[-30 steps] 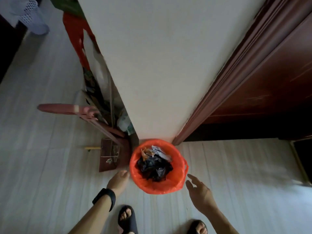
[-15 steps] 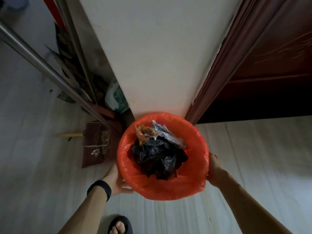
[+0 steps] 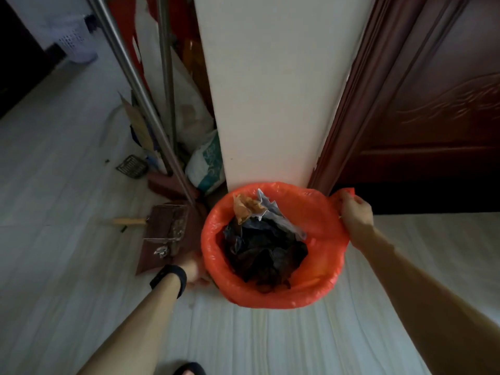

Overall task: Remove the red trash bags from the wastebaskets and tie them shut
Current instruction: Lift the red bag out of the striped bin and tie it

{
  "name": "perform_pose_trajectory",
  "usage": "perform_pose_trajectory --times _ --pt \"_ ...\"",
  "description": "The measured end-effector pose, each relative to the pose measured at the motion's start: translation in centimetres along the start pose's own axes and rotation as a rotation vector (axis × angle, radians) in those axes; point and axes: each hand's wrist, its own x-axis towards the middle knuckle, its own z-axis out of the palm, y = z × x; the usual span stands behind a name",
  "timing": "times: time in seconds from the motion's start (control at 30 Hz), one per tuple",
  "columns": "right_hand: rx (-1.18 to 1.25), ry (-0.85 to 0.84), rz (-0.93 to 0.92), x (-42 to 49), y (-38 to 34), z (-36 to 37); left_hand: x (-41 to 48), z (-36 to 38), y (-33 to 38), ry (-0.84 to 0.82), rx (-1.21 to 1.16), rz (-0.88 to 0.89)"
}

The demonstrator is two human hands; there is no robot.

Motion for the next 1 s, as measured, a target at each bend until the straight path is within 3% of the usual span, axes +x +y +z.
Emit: perform_pose_trajectory --times 0.13,0.2,0.3,0.57,0.73,0.9,1.0 --pt "0.000 -0.075 -0.135 -3.5 -2.8 -0.2 0.3 -1.3 -0.1 0.204 0.360 0.139" --pt "-0.013 -0.123 -0.192 -5.2 -4.2 -0.6 -3.1 -2.3 1.5 0.294 0.379 0.186" --pt "-0.092 -0.191 -0.233 -6.8 -5.6 -1.2 -6.0 -3.5 2.7 0.308 0.214 0.213" --pt "-0.861 -0.459 -0.086 -10.2 -4.8 -3.6 -10.8 -4.8 2.6 0.170 -0.375 0.198" --pt "-0.783 -0.431 -0.099 -12.6 -6.0 -3.9 -13.2 -5.8 4.4 0.179 -0.721 0.261" --pt "-0.631 -0.287 -0.216 -14.1 -5.3 -3.1 -14.7 -5.2 5.5 0.148 -0.747 0.317" --pt "-0.709 -0.251 -0.300 -15.0 -5.0 -3.3 -14.8 -4.9 5.3 0.101 -0.762 0.296"
